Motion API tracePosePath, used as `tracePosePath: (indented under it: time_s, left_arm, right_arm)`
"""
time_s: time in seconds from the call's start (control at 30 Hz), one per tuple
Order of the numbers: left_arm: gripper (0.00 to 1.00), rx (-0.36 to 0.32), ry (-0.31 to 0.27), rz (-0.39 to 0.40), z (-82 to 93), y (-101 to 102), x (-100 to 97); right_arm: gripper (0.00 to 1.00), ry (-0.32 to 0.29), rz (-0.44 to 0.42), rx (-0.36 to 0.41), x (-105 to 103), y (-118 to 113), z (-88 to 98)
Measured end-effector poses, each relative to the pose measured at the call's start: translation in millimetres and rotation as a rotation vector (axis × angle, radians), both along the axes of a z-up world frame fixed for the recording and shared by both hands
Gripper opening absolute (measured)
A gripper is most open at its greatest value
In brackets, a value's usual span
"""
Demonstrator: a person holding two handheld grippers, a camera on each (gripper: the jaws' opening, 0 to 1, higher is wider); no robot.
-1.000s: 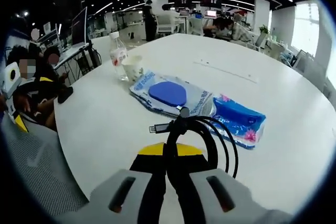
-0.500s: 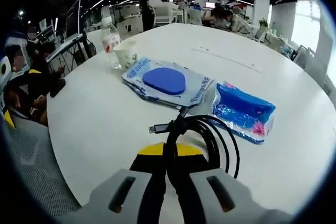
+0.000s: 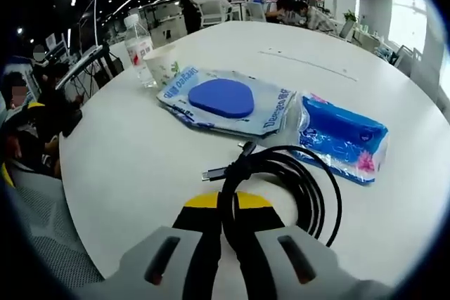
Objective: Arrange the tabletop items into an orderly group along one side of the table until the central work area is clear of visible clutter.
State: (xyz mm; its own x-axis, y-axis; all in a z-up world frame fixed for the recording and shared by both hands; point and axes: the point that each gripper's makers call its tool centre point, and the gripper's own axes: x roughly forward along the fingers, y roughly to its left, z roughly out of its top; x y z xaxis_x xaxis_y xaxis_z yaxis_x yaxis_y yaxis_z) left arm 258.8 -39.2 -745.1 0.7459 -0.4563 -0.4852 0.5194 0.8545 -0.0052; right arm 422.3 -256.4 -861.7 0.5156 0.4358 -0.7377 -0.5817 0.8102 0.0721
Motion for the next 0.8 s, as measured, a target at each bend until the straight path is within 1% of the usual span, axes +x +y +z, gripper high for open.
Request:
tracePosePath:
  time_s: [0.2, 0.23, 0.4, 0.47, 0.57, 0.63, 0.8]
  left_arm:
    - [0.97, 0.0, 0.001, 0.006, -0.2, 1, 0.6]
    - [0.97, -0.001, 0.001, 0.006, -0.1, 1, 0.7]
    - [0.96, -0.001, 0.001, 0.007, -0.1, 1, 1.0]
    - [0.96, 0.0, 0.001, 0.006, -0.3, 1, 1.0]
    - [0.96, 0.0, -0.001, 0.006, 0.1, 1, 1.1]
    - [0.96, -0.001, -0.002, 0.005, 0.5, 1, 1.1]
    - [0.96, -0.004, -0.008, 0.001, 1.6, 0, 1.2]
  right_arm:
    - [0.06, 0.019, -0.014, 0.01, 0, 2, -5.1]
    - [0.06, 0.033, -0.02, 0.019, -2, 3, -6.6]
    - [0.07, 0.023, -0.019, 0.031, 0, 5, -5.9]
    - [0.07, 0.028, -0.023, 0.051, 0, 8, -5.0]
    - [0.09, 0.006, -0.021, 0.067, 1, 11, 1.4]
    - [0.13, 0.009, -0.018, 0.074, 0, 13, 4.6]
    - [0.18, -0.02, -0.009, 0.095, -2, 15, 16.8]
